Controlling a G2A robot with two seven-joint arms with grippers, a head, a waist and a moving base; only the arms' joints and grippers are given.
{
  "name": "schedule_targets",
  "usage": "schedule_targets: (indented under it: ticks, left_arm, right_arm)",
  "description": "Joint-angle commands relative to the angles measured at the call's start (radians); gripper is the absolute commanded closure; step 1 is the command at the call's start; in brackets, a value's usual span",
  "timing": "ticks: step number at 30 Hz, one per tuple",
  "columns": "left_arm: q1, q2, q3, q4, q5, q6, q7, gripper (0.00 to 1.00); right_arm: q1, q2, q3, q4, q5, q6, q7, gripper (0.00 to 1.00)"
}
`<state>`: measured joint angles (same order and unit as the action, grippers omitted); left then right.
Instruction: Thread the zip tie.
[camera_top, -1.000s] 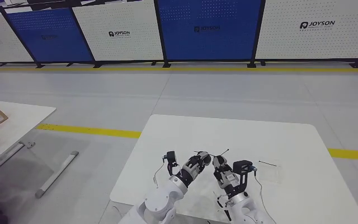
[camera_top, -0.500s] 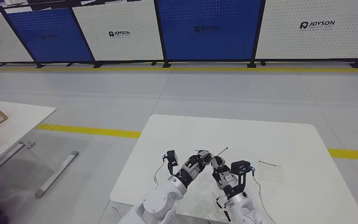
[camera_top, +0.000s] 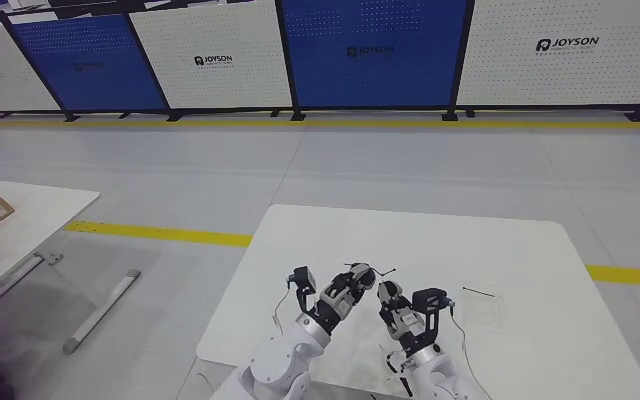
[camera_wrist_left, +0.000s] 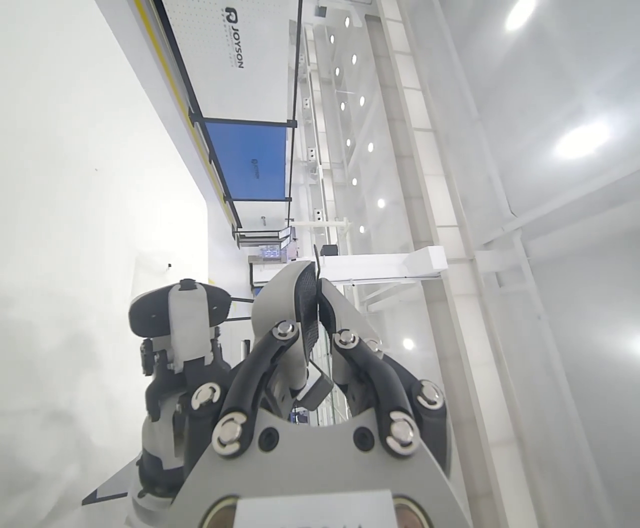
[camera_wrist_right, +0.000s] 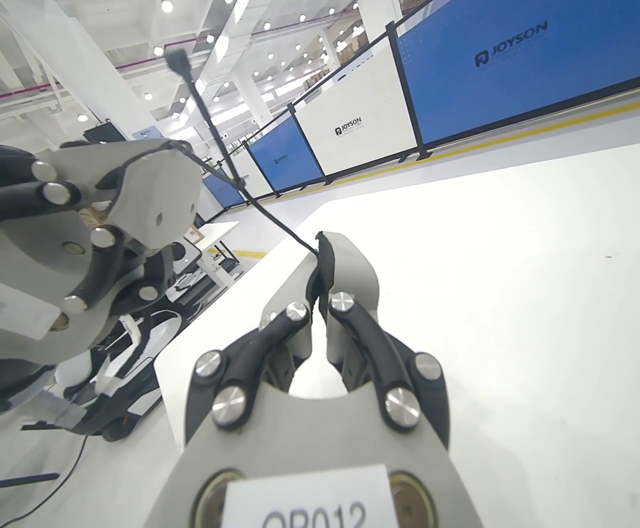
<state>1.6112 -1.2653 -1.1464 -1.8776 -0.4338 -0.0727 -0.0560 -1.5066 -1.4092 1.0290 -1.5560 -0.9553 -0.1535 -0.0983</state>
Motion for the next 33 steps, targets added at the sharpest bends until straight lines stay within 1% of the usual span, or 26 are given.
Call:
schedule_targets:
  ticks: [1,8,13,20,21,22,25,27,29,33]
  left_arm:
    - [0.005,0.001,-0.005,-0.006,-0.003,-0.009,-0.003,1.00]
    - [0.030,0.004,-0.020,-0.034,-0.007,-0.034,-0.021,1.00]
    - [0.048,0.006,-0.021,-0.054,0.006,-0.050,-0.032,1.00]
    - [0.059,0.007,-0.020,-0.061,0.016,-0.054,-0.034,1.00]
    - [0.058,0.007,-0.019,-0.059,0.017,-0.050,-0.030,1.00]
    - [0.055,0.007,-0.019,-0.056,0.017,-0.044,-0.025,1.00]
    - [0.039,0.005,-0.016,-0.038,0.005,-0.022,-0.010,1.00]
    - [0.025,0.003,-0.017,-0.023,-0.009,-0.009,0.000,1.00]
    - [0.016,0.002,-0.018,-0.012,-0.020,-0.005,0.009,1.00]
    - [0.005,0.000,-0.025,0.009,-0.032,0.003,0.028,1.00]
  right_arm:
    - [0.000,0.000,0.001,0.002,0.002,-0.002,0.001,1.00]
    - [0.002,0.001,0.000,0.014,0.005,-0.006,-0.004,1.00]
    - [0.005,0.001,-0.001,0.019,0.008,-0.009,-0.006,1.00]
    - [0.006,0.001,-0.003,0.021,0.017,-0.016,-0.012,1.00]
    - [0.005,0.000,-0.002,0.021,0.029,-0.022,-0.013,0.95]
    - [0.006,0.001,0.000,0.022,0.037,-0.028,-0.011,0.00]
    - [0.001,0.001,0.012,0.015,0.068,-0.038,-0.022,0.00]
    - [-0.014,0.003,0.031,0.001,0.093,-0.048,-0.056,0.00]
    - [-0.035,0.007,0.054,-0.012,0.118,-0.078,-0.085,0.00]
    - [-0.104,0.021,0.131,-0.068,0.160,-0.141,-0.164,0.00]
